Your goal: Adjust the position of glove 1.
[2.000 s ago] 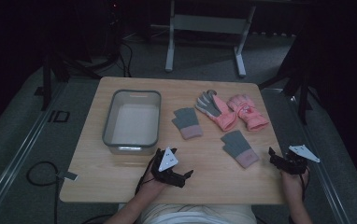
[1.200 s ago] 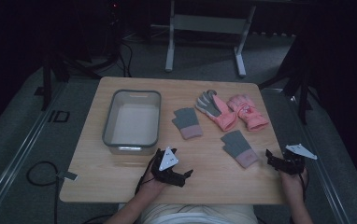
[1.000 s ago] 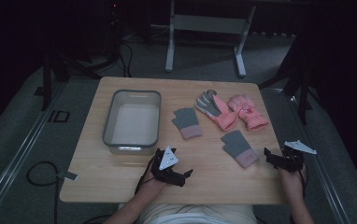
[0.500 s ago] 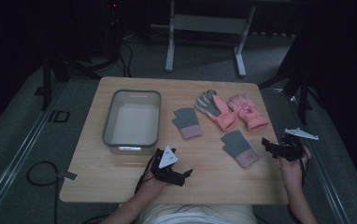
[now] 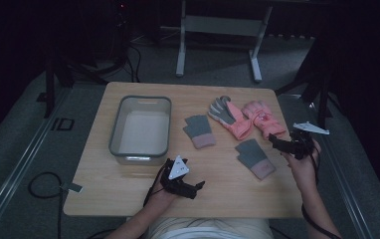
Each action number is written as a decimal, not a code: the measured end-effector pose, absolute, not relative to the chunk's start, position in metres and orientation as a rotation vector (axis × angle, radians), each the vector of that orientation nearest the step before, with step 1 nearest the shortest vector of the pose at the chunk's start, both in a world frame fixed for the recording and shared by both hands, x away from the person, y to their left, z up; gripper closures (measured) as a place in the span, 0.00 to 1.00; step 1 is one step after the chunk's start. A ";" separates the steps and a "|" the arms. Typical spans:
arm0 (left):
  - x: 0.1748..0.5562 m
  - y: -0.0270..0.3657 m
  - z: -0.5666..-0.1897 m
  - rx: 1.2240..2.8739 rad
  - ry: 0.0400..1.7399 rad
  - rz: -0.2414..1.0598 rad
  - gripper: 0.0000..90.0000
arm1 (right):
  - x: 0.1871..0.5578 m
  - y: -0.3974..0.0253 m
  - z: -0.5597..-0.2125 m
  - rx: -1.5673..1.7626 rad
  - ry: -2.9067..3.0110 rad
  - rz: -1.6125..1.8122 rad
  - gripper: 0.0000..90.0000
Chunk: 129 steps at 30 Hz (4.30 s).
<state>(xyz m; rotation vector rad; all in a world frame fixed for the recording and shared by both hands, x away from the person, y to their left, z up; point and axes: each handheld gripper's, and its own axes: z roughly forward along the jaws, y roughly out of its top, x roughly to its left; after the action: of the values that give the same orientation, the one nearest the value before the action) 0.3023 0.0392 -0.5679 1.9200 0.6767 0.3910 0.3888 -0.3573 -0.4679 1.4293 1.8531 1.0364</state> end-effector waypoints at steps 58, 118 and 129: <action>0.301 0.037 -0.568 1.937 0.670 0.423 0.00 | 0.454 -0.198 -0.479 1.079 2.231 1.139 0.46; 0.299 0.037 -0.568 1.923 0.676 0.439 0.00 | 0.410 -0.156 -0.472 1.242 2.182 1.100 0.95; 0.300 0.037 -0.568 1.926 0.672 0.443 0.00 | 0.357 -0.176 -0.495 1.352 2.164 1.030 0.95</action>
<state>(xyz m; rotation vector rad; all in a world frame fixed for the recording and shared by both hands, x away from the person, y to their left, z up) 0.2996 0.0371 -0.5678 1.9257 0.6725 0.4431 0.3568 -0.1764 -0.4946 1.3518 2.1640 1.0302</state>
